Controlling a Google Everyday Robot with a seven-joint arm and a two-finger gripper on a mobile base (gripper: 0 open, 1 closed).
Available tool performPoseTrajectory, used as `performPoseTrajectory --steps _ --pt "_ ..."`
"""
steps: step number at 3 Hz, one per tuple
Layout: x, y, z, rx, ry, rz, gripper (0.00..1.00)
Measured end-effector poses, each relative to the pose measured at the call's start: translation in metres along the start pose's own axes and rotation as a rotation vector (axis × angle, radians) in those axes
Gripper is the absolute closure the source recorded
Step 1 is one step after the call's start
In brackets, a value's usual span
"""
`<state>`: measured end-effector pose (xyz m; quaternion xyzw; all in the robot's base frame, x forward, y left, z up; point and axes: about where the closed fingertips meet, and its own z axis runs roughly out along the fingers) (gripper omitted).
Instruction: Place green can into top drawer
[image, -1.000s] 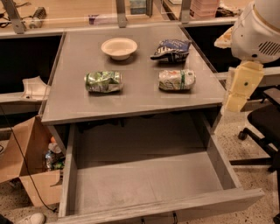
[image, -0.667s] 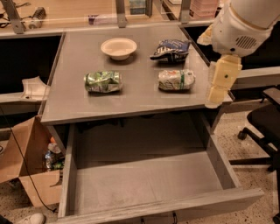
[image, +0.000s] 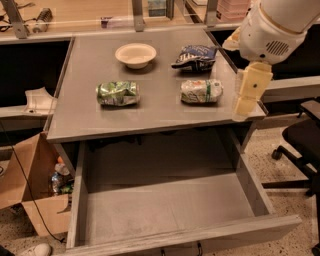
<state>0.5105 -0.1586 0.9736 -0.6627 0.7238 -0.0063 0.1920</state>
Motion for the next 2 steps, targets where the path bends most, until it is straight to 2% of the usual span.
performPoseTrajectory --steps 2 --pt "-0.052 -0.028 0.032 -0.031 -0.07 -0.1 0.0"
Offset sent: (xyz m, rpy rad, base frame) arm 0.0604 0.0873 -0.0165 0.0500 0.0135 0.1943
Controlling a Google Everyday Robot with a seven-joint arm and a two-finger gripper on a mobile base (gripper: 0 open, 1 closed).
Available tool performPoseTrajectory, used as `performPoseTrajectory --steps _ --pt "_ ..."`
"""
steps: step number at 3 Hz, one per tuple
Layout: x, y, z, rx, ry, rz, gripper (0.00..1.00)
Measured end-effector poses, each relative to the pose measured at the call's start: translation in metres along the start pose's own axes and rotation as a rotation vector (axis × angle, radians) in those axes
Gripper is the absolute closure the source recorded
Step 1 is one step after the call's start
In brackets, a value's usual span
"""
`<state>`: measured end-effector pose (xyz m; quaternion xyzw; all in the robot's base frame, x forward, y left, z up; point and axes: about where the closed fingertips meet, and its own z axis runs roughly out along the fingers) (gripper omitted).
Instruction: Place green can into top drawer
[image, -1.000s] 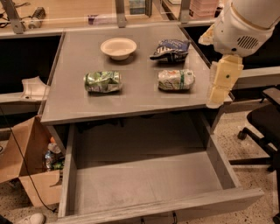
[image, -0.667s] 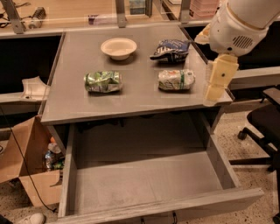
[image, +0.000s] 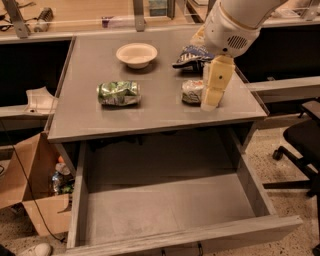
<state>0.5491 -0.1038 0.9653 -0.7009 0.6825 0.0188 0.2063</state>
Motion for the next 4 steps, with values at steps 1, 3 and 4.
performPoseTrajectory --steps 1,3,4 --pt "-0.019 -0.009 0.021 -0.028 -0.019 -0.036 0.0" --pt "-0.037 -0.032 0.046 -0.051 -0.067 -0.08 0.0" --pt "-0.051 -0.05 0.064 -0.068 -0.097 -0.107 0.0"
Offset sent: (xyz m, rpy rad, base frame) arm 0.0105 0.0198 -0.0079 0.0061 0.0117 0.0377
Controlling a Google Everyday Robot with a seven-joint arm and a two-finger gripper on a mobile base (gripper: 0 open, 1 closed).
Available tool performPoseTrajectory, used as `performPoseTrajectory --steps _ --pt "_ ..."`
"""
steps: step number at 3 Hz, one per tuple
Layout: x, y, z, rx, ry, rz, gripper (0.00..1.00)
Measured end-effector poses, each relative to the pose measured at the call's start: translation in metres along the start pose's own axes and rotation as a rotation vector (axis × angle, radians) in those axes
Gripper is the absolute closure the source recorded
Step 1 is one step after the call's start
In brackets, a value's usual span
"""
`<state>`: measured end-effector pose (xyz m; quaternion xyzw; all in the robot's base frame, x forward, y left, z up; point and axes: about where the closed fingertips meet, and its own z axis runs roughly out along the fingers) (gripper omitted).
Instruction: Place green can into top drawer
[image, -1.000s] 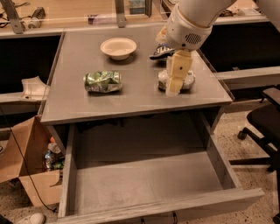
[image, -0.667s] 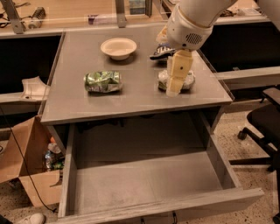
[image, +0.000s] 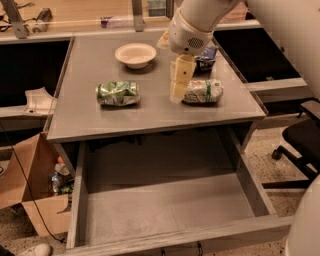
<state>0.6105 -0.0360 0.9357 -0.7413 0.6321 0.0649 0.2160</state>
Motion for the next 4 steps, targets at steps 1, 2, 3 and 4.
performPoseTrajectory --steps 1,2,3,4 --pt "0.0 0.0 0.0 0.0 0.0 0.0 0.0" --pt "-0.007 -0.019 0.024 -0.01 0.015 -0.039 0.0" --pt "-0.028 -0.049 0.051 -0.036 0.028 -0.094 0.0" --pt "-0.029 -0.049 0.051 -0.036 0.028 -0.094 0.0"
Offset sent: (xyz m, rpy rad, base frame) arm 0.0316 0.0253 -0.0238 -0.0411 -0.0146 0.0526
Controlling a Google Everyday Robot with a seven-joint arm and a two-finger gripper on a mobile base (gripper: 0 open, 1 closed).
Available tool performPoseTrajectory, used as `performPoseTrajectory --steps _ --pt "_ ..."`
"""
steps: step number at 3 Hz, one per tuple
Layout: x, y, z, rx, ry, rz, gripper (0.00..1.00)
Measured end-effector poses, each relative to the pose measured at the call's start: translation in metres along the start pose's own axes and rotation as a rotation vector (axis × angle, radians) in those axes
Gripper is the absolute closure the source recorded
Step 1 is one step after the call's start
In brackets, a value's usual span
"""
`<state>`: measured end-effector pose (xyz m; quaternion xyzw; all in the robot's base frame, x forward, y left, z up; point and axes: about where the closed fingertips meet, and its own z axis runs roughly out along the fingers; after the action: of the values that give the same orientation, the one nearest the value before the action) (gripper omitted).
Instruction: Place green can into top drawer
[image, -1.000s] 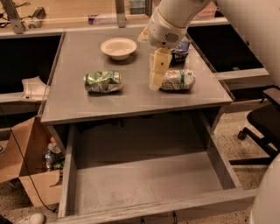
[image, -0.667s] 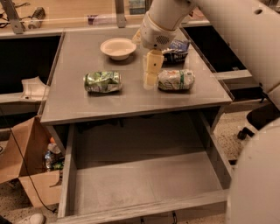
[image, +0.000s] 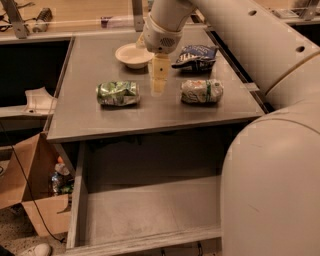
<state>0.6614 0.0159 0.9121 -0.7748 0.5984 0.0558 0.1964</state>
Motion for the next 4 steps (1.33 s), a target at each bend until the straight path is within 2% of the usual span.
performPoseTrajectory --steps 1,2,3,4 --pt "-0.029 0.018 0.003 -0.049 -0.036 0.006 0.0" --pt "-0.035 0.002 0.026 -0.059 -0.079 0.014 0.0" --pt "-0.035 0.001 0.027 -0.057 -0.08 0.015 0.0" --pt "-0.037 0.0 0.041 -0.056 -0.003 0.036 0.0"
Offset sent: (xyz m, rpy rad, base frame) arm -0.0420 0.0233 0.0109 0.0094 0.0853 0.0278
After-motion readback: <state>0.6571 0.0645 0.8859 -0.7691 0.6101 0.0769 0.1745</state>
